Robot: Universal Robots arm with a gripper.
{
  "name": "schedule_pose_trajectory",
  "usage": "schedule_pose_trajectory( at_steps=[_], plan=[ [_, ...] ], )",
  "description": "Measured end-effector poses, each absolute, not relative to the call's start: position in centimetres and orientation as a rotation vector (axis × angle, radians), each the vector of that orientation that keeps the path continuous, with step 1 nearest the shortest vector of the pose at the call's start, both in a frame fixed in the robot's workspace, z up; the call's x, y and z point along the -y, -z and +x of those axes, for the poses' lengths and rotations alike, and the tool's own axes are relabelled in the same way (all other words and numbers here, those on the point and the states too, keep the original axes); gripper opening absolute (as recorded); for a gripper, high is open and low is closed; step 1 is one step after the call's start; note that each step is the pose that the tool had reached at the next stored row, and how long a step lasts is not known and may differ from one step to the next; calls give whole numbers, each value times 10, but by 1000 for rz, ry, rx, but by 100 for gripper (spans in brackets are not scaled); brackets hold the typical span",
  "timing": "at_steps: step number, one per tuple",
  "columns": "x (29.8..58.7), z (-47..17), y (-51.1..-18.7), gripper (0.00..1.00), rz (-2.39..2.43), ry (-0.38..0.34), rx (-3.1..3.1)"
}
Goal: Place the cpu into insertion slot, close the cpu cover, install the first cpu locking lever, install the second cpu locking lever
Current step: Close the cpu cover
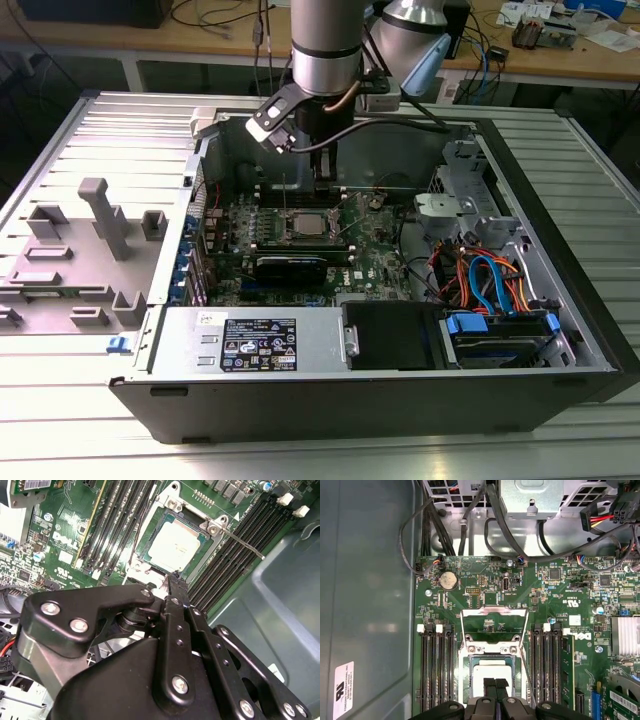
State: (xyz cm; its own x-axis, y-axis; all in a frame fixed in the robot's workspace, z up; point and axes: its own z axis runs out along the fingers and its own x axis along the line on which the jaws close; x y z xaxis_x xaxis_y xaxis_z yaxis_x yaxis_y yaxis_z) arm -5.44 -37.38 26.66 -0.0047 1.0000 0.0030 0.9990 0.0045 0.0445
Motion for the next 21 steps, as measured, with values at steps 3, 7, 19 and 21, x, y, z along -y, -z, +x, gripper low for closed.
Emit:
schedule_pose_trajectory(
  at_steps=[3, 7, 19, 21],
  plan=[
    [374, -54, -270, 11, 2196, -51, -2206],
    [374, -54, -278, 11, 2199, -43, -2210],
    [374, -52, -280, 11, 2206, -29, -2216],
    [374, -49, -280, 11, 2206, -29, -2216]
  ],
)
